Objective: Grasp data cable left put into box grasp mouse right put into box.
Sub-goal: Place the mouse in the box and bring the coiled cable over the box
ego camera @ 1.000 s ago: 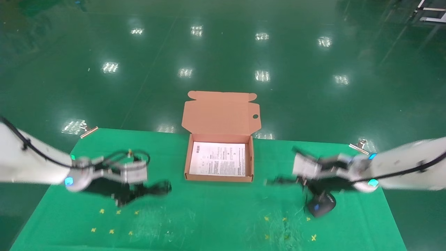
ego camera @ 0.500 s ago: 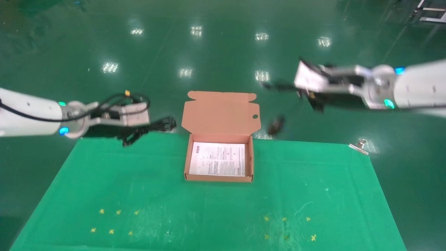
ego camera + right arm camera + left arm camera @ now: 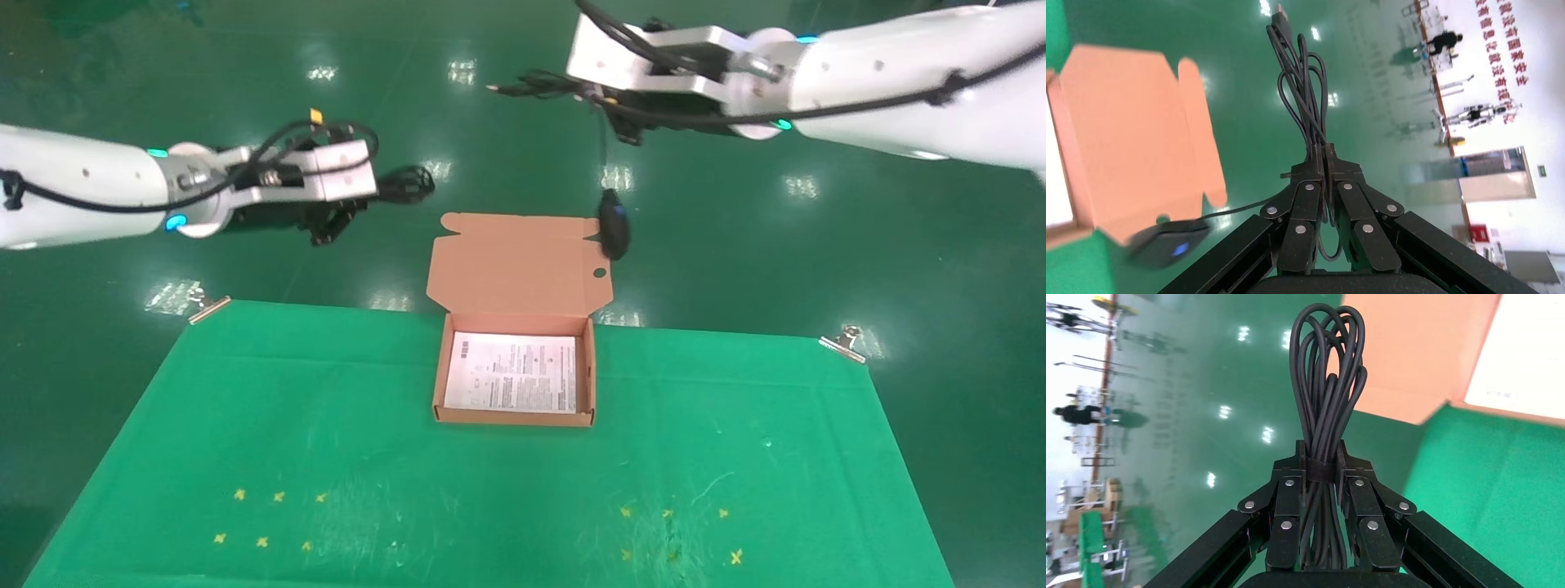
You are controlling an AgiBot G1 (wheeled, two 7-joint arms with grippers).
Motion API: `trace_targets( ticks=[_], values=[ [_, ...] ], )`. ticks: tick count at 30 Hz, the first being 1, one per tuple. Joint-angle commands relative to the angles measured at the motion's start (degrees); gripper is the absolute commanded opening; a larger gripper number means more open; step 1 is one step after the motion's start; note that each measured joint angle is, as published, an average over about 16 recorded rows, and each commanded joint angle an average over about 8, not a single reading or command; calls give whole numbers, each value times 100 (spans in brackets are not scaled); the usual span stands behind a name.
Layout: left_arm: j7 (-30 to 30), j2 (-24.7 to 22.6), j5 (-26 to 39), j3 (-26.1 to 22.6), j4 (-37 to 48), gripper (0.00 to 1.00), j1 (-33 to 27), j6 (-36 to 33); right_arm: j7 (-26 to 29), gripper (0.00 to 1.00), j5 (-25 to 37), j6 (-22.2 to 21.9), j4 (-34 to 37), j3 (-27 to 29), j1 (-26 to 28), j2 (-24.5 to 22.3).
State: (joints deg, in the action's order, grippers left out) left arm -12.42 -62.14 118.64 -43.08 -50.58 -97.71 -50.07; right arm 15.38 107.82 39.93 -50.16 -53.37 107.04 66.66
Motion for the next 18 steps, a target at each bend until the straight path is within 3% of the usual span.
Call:
trace_targets(
  ticks=[1,18],
  values=[
    [-98,-54,104,8,6,0,-61,102,-269,0,-187,-94,261,36,57,187],
    [-331,-354,595,-10,298,0,-321,552,-2162,0,-1499,-155,1635,437,249,1055]
  ],
)
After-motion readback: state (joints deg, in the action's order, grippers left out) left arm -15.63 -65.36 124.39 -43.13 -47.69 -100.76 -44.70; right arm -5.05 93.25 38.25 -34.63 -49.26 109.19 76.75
